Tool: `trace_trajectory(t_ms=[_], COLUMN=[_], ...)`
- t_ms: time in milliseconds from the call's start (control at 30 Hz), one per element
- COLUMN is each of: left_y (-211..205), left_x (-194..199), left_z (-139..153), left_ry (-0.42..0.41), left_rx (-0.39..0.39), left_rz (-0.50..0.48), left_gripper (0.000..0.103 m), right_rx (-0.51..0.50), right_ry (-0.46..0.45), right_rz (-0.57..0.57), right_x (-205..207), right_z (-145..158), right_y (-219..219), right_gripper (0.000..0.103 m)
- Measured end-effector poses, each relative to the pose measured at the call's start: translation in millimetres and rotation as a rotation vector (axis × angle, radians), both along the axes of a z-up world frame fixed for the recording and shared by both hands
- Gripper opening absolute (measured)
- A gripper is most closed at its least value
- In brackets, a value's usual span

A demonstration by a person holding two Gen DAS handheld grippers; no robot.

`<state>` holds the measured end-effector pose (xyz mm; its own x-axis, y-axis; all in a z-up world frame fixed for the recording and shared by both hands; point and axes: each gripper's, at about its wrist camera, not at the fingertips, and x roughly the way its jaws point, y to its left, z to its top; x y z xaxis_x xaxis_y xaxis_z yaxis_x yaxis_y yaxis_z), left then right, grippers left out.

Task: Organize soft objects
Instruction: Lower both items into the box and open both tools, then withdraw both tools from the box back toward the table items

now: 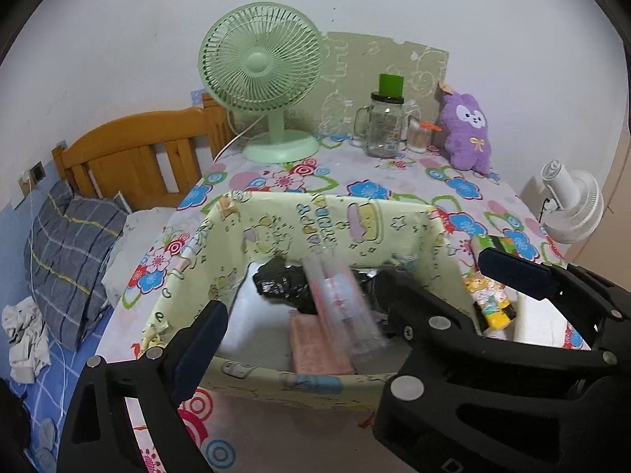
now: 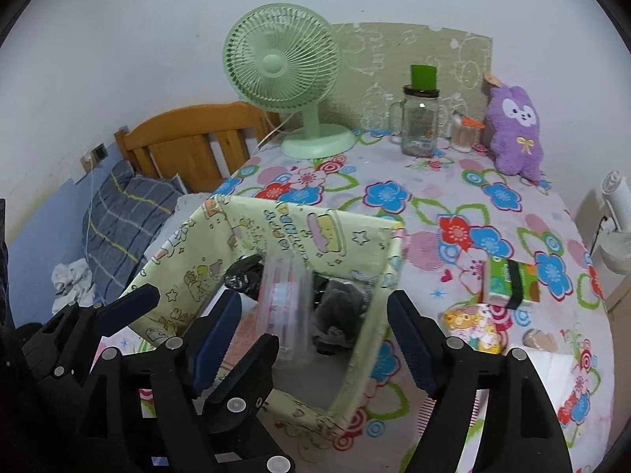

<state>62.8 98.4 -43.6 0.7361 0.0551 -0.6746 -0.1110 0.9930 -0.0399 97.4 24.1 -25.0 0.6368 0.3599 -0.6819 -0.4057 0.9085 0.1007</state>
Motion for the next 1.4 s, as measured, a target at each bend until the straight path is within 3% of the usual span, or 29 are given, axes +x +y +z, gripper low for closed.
trace_trajectory(t_ms=[367,1400], left_y=[-24,-104], left_x=[-8,-24], left_z=[14,30], left_ry=[-0.053,-0.133], left_rx=[0.010,0.050], left_rz=[-0.026,-0.114], left_gripper=[0.095,0.095], right_rx=[-0.005,0.022], right_ry=[-0.068,-0.151], right_rz=[-0.071,-0.221], right_x=[-13,-43], right_z=[15,32], right_y=[-28,-112], right_gripper=[0.089,0.100])
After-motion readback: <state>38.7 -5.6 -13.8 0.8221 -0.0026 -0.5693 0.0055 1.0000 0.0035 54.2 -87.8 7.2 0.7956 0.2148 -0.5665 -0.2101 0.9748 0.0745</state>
